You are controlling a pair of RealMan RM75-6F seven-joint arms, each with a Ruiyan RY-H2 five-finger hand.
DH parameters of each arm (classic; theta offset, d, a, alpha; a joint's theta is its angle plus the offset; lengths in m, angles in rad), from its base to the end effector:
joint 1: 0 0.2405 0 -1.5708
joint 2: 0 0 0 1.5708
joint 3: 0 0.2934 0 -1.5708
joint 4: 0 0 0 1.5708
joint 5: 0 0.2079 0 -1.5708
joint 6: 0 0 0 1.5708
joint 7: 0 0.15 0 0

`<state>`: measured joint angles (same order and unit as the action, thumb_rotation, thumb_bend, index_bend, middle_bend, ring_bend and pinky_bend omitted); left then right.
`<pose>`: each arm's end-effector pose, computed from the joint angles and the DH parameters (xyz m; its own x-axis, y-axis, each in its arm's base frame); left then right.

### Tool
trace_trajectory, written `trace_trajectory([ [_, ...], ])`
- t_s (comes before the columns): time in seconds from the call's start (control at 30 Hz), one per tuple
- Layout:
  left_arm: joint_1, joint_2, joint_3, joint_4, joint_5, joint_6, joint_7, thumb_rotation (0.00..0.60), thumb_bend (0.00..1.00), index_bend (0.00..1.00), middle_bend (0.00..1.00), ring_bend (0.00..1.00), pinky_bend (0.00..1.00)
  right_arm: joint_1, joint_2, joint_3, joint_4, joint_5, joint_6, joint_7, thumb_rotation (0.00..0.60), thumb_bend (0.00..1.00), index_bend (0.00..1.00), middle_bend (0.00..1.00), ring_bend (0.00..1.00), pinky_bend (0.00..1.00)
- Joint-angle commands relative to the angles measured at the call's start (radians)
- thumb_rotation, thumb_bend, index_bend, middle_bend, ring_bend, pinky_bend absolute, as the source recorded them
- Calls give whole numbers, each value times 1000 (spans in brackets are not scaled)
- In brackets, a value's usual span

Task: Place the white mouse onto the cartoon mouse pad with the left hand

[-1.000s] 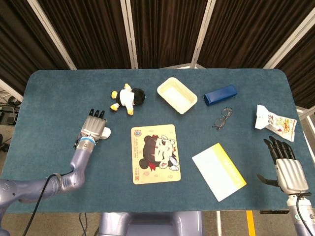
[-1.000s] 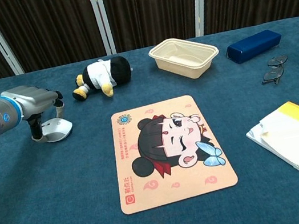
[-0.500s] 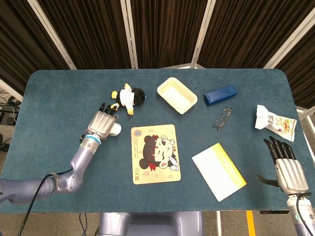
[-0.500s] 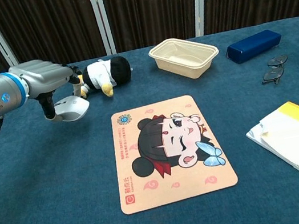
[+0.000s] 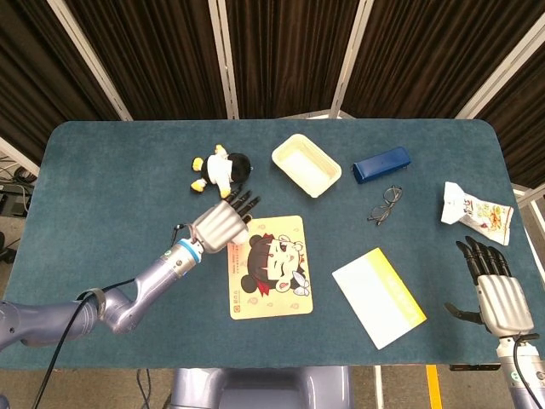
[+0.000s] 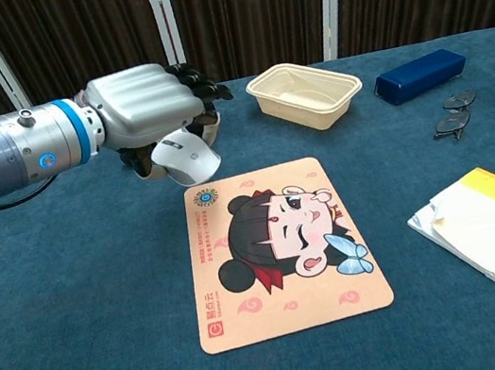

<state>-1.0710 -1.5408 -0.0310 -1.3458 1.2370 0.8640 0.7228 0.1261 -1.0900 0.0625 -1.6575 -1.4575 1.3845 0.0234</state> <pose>-0.0923 0.4126 -0.0332 0.8666 -0.2046 0.4552 0.2110 -0.6764 -0.7056 -0.3385 -0.2051 0.1735 0.3532 -0.0763 0.9324 -0.9353 -0.0074 0.3537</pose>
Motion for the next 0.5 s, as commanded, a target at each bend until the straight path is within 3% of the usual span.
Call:
trace_trajectory([
  [0.03,-64,-34,49,107,191,-51,-137,600,410,527,0,0,0,1,1,0,0,1,-1,0,600,111,0,0,0,0],
  [0.37,-139,-133,135,304,456,-48,-352,600,411,528,0,0,0,5,3,2,-2,6,-10,0,600,110,0,0,0,0],
  [0.5,-169,-178,189,404,578,17,-443,600,411,528,0,0,0,6,4,3,-5,10,-13,-3,600,110,0,0,0,0],
])
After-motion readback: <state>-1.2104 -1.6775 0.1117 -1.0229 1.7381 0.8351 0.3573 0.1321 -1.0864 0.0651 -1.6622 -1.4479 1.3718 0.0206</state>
